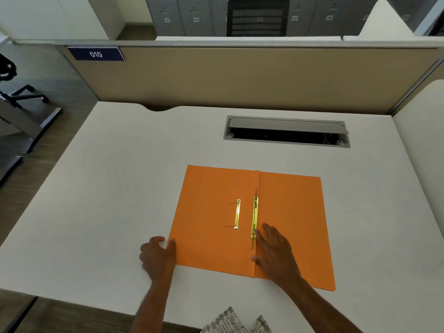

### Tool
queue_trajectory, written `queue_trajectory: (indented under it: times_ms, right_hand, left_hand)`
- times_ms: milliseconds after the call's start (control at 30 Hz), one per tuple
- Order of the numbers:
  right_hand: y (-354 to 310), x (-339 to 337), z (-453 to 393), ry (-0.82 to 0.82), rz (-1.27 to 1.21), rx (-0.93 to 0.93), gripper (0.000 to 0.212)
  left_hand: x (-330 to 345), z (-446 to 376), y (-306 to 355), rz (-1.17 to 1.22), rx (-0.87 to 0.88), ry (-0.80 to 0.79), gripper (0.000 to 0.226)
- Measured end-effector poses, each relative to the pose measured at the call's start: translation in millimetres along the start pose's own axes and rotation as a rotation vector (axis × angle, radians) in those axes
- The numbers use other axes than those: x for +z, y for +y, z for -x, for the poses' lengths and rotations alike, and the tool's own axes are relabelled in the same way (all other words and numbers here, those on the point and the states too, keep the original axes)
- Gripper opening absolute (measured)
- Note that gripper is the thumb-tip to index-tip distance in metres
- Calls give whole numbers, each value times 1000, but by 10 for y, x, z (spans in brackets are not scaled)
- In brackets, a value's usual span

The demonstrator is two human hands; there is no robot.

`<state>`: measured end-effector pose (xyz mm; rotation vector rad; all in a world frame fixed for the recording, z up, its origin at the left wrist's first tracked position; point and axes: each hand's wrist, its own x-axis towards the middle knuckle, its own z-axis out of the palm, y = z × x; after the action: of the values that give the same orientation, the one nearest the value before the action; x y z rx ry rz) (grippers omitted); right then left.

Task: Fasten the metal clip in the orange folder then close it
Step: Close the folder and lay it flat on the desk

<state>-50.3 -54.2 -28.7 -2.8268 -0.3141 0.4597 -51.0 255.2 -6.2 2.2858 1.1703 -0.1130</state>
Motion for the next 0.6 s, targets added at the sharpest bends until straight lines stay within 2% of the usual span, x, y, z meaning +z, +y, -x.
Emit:
queue_trajectory:
  times_ms: [133, 367, 600]
  right_hand:
    - [-44, 33, -8, -17, 28, 19, 78]
    - [-59, 87, -17, -11, 32, 38, 79]
    - [-93, 84, -40, -6, 7, 42, 79]
  left_hand:
    - [-70, -158, -24, 178, -56, -99, 42]
    - [-204, -373, -49, 277, -105, -230, 31]
    - [-465, -324, 151, 268, 47, -250, 24]
